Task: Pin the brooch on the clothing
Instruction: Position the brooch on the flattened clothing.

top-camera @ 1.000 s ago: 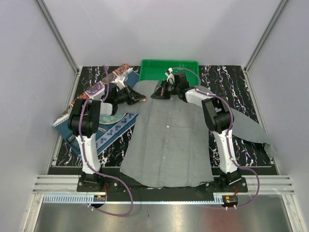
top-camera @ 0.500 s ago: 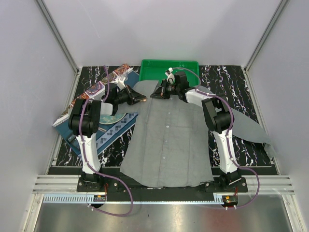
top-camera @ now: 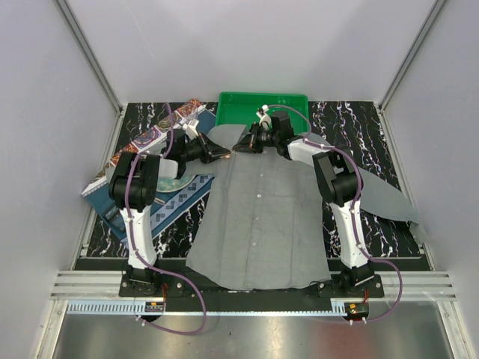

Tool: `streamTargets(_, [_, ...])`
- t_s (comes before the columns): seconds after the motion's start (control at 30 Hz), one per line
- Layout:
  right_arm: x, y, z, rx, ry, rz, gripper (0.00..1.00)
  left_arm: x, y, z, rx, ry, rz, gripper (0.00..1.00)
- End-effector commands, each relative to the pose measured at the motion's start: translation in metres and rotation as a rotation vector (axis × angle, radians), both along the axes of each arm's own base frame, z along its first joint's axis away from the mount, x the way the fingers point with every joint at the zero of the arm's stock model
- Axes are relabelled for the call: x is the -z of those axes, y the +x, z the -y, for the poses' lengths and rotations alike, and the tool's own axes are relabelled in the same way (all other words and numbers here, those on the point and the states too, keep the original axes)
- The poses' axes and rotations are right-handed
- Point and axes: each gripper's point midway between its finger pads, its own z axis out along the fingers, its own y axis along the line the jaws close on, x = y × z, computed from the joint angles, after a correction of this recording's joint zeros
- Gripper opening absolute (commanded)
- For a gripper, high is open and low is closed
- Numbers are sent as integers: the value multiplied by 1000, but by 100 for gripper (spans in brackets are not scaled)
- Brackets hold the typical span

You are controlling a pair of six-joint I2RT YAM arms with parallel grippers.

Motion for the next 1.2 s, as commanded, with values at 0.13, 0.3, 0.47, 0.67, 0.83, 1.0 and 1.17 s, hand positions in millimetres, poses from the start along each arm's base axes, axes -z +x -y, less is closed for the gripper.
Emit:
streamTargets(0.13, [-55,0,-3,-26,77,111,0,-13,4,10,41,-20,66,0])
streamTargets(0.3, [-56,1,-2,-26,79,111,0,-11,-1,17,64,-11,55,0])
streamTargets(0.47, [-51,-3,-1,-35,65,99,0,-4,0,17,64,16,41,0])
streamTargets(0.67, [-49,-5,1,-40,47,106,0,3,-1,21,83,55,31,0])
streamTargets(0.83, [-48,-5,0,-45,47,105,0,6,-3,26,100,65,33,0])
streamTargets(1.0, [-48,-6,1,-48,44,109,0,6,-4,25,100,64,36,2])
streamTargets(1.17, [-47,-5,0,-48,47,105,0,5,-5,27,104,69,42,6])
